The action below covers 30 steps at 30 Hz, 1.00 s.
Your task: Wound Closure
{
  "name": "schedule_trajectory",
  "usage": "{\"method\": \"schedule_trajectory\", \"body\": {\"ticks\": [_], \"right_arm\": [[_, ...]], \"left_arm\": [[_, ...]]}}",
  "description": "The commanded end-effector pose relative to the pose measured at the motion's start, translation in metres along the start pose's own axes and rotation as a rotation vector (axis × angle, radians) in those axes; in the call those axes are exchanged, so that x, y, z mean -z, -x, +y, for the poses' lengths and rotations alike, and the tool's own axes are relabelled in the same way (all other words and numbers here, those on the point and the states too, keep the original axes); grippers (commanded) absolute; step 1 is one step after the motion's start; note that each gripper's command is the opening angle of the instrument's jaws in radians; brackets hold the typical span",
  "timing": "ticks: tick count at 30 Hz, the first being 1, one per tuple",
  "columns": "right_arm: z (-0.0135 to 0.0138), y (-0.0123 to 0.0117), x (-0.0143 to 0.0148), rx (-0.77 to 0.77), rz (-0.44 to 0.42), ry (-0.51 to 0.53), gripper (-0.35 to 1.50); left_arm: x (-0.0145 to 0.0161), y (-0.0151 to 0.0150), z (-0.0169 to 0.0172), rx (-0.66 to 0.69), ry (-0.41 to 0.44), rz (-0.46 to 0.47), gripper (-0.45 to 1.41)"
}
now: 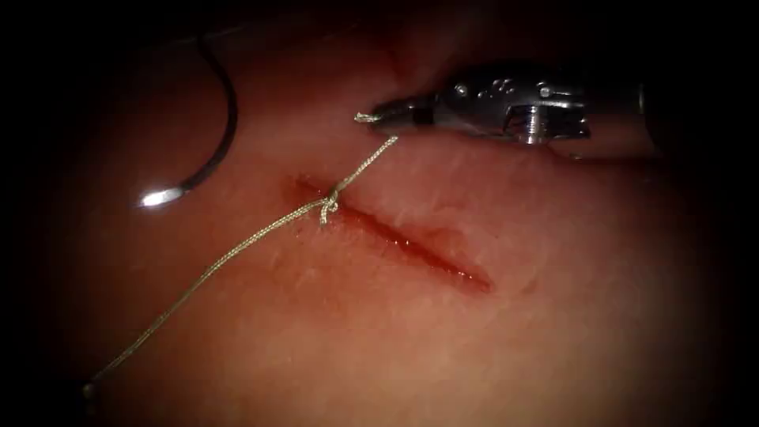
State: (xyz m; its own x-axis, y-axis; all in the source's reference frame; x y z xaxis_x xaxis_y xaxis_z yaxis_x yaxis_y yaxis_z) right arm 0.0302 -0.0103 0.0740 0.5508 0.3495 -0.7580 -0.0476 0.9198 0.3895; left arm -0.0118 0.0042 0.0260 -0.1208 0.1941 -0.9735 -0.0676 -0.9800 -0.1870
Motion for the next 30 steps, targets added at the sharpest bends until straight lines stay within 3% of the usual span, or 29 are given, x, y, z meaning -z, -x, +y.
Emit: {"method": "schedule_trajectory", "body": {"ticks": [1,4,11,14,19,21,22,23,24,27,29,30], "right_arm": [[0.0005,0.0000,0.0003,-0.030,0.041,0.029,1.13],[0.0009,0.0002,0.0023,-0.067,0.089,0.070,1.28],[0.0013,0.0021,0.0083,-0.140,0.090,0.151,1.30],[0.0006,0.0018,0.0089,-0.178,0.107,0.182,1.28],[-0.0015,-0.0007,0.0074,-0.183,0.172,0.180,1.16],[-0.0031,-0.0024,0.0056,-0.160,0.206,0.150,0.79],[-0.0035,-0.0029,0.0050,-0.147,0.209,0.140,0.52],[-0.0035,-0.0029,0.0050,-0.147,0.209,0.140,0.52],[-0.0042,-0.0039,0.0035,-0.134,0.216,0.142,0.31],[-0.0047,-0.0049,0.0010,-0.121,0.217,0.150,0.14],[-0.0045,-0.0053,-0.0019,-0.109,0.219,0.153,0.09],[-0.0045,-0.0053,-0.0019,-0.109,0.219,0.153,0.09]], "left_arm": [[-0.0006,0.0003,-0.0007,-0.002,-0.006,-0.002,-0.45],[-0.0005,-0.0009,-0.0028,-0.023,-0.020,-0.007,-0.45],[-0.0003,-0.0030,-0.0066,-0.058,-0.037,-0.014,-0.45],[-0.0007,-0.0041,-0.0088,-0.080,-0.049,-0.019,-0.45],[-0.0019,-0.0060,-0.0108,-0.098,-0.059,-0.025,-0.45],[-0.0030,-0.0067,-0.0113,-0.103,-0.044,-0.018,-0.45],[-0.0034,-0.0069,-0.0115,-0.102,-0.040,-0.018,-0.45],[-0.0034,-0.0069,-0.0115,-0.102,-0.040,-0.018,-0.45],[-0.0040,-0.0070,-0.0116,-0.106,-0.038,-0.013,-0.45],[-0.0051,-0.0069,-0.0118,-0.107,-0.027,-0.013,-0.45],[-0.0061,-0.0070,-0.0120,-0.107,-0.018,-0.011,-0.45],[-0.0061,-0.0070,-0.0120,-0.107,-0.018,-0.011,-0.45]]}}
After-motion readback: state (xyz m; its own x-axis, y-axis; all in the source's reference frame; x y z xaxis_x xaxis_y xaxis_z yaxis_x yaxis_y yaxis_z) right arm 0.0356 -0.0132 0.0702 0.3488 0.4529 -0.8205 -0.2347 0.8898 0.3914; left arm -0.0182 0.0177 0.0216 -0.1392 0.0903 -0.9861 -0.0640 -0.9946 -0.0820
